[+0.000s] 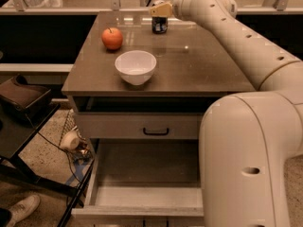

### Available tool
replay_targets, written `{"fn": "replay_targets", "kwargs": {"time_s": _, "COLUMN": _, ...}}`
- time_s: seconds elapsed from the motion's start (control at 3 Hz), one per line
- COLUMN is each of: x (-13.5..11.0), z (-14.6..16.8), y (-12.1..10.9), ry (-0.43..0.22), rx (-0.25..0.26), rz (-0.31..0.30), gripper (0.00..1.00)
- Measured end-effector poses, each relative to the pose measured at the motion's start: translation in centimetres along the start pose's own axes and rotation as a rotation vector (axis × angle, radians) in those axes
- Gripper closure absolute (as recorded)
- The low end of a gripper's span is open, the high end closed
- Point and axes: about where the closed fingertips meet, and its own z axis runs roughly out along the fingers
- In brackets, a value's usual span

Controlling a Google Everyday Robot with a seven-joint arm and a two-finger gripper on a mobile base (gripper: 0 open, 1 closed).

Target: Place pepsi can into middle drawer

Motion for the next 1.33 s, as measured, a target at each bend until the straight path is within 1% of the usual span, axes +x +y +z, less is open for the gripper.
{"fn": "replay_targets", "kwargs": {"time_s": 0.33, "x": -0.2, "z": 0.2, "y": -0.1, "ry": -0.007, "rx": 0.002, "rz": 0.002, "gripper": 0.0}}
{"fn": "replay_targets", "kwargs": {"time_s": 0.67, "x": 0.7, "z": 0.9, "y": 0.2, "ry": -0.028, "rx": -0.023, "rz": 0.0, "gripper": 0.0}}
{"fn": "replay_targets", "kwargs": {"time_s": 1.0, "x": 1.1, "z": 2.2, "y": 0.2, "ry": -0.072, "rx": -0.055, "rz": -0.014, "gripper": 0.0}}
{"fn": "replay_targets", "kwargs": {"time_s": 1.33, "x": 1.6, "z": 4.1, "y": 0.2, "ry": -0.09, "rx": -0.083, "rz": -0.025, "gripper": 0.0}}
